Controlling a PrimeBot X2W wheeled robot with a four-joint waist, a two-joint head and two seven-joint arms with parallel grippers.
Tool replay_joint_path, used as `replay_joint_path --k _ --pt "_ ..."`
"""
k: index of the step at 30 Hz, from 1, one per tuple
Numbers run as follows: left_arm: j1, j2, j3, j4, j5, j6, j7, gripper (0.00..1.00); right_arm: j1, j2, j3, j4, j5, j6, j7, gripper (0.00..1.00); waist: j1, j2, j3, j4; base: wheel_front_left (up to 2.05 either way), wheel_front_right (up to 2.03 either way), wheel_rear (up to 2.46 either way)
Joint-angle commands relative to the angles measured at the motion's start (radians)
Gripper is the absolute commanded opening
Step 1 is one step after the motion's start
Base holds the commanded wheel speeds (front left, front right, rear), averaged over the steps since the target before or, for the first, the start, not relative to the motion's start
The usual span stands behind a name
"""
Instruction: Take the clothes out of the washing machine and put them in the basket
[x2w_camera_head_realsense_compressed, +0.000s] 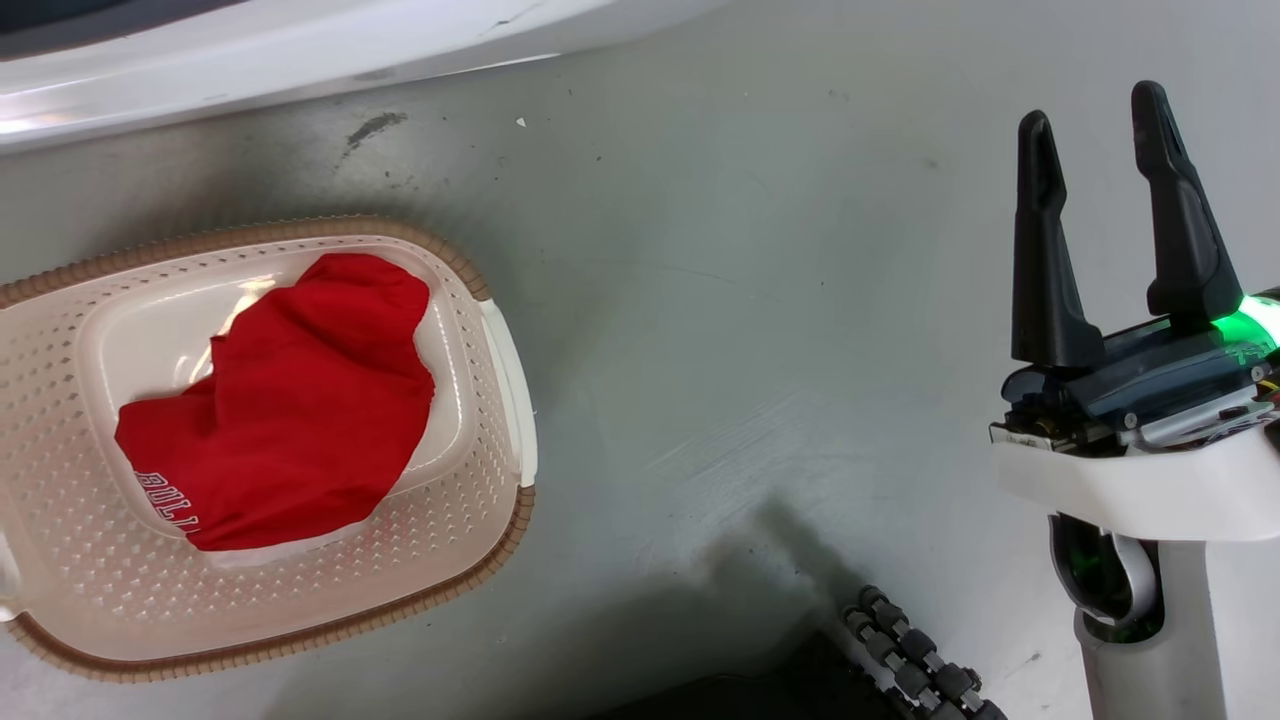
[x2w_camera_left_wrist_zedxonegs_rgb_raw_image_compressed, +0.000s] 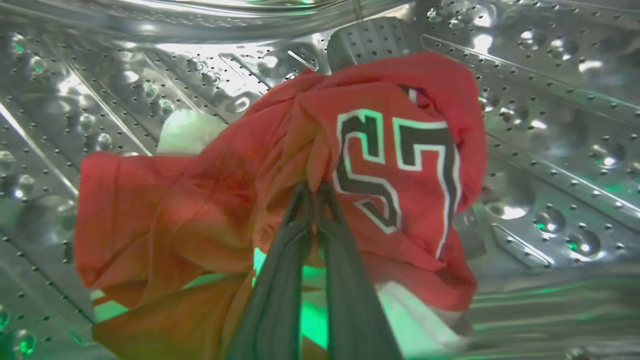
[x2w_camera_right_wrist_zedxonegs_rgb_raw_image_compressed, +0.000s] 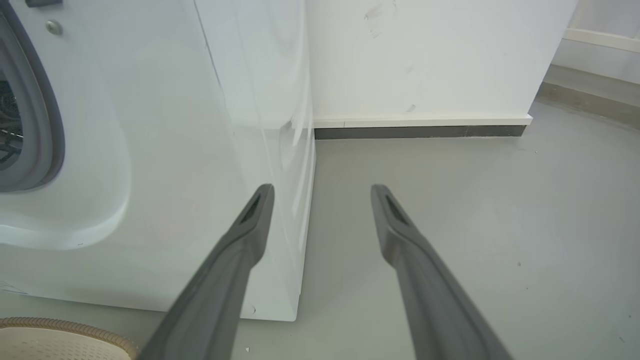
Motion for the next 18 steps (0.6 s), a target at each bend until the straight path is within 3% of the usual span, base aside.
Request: replay_joint_path --k 1,10,18 --pt "0.012 0.002 -0.002 0.011 -0.002 0.002 -0.008 0.00 -0.011 0.003 -0.003 0.003 -0.001 -0.001 -0.002 1.00 0.0000 0.0000 -0.005 0.005 0.00 0.00 0.00" --pt "0.033 -0.005 -0.007 0.014 -0.028 -0.008 -0.114 0.00 -0.007 0.003 -0.001 0.021 -0.021 -0.001 -0.002 1.00 0.0000 0.0000 -0.050 0.026 0.00 0.00 0.00" --pt "0.097 -0.046 -0.031 0.018 -0.049 -0.020 -0.224 0.00 0.004 0.002 -0.006 0.038 -0.036 -0.001 -0.002 1.00 0.0000 0.0000 -0.102 0.064 0.00 0.00 0.00"
